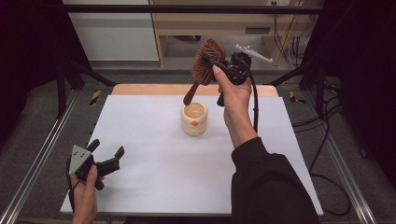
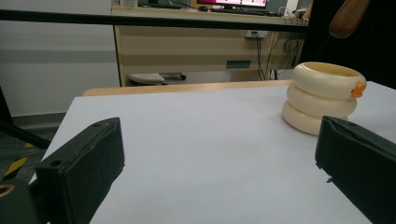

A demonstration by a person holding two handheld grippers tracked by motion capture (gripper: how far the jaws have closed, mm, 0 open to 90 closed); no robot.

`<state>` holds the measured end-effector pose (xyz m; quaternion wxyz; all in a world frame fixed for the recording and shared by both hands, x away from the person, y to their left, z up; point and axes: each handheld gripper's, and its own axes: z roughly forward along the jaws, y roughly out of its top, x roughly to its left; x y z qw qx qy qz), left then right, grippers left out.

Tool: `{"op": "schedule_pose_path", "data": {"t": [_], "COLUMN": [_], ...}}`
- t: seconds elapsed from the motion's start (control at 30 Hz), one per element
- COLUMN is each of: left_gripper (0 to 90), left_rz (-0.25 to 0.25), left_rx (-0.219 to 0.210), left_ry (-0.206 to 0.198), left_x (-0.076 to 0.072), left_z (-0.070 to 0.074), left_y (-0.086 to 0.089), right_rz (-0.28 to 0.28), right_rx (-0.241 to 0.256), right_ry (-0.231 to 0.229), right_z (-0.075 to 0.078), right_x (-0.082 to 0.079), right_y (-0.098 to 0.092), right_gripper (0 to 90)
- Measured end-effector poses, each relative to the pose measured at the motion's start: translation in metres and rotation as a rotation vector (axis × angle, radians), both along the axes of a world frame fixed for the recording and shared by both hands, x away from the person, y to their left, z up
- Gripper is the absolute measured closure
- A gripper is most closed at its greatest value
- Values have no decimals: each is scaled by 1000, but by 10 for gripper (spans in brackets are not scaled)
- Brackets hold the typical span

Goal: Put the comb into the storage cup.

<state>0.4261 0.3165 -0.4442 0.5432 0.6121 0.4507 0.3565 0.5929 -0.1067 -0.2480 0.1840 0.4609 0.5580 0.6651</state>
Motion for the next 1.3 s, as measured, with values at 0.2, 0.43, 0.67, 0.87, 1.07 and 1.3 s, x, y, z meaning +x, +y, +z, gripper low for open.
{"op": "schedule_pose_path", "data": {"t": [0.2, 0.43, 0.67, 0.87, 1.07, 1.3], "left_gripper": [16, 16, 16, 16, 16, 15], "left_rz": [-3, -5, -9, -10, -11, -14], "left_rx": [0, -2, -3, -6, -9, -11], "left_ry": [-1, 0, 0, 1, 1, 1], "left_x": [0, 0, 0, 0, 0, 0], "left_z": [0, 0, 0, 0, 0, 0], "left_y": [0, 0, 0, 1, 1, 2], "right_rz": [-6, -10, -13, -11, -11, -10], "right_rx": [-12, -25, -45, -57, -73, -85], "right_ry": [-2, -6, -8, -15, -17, -18], "right_z": [-2, -4, -6, -6, -7, -8], "right_x": [2, 5, 6, 6, 5, 6], "right_y": [1, 3, 4, 5, 6, 7], "right_gripper": [517, 517, 517, 516, 516, 515]}}
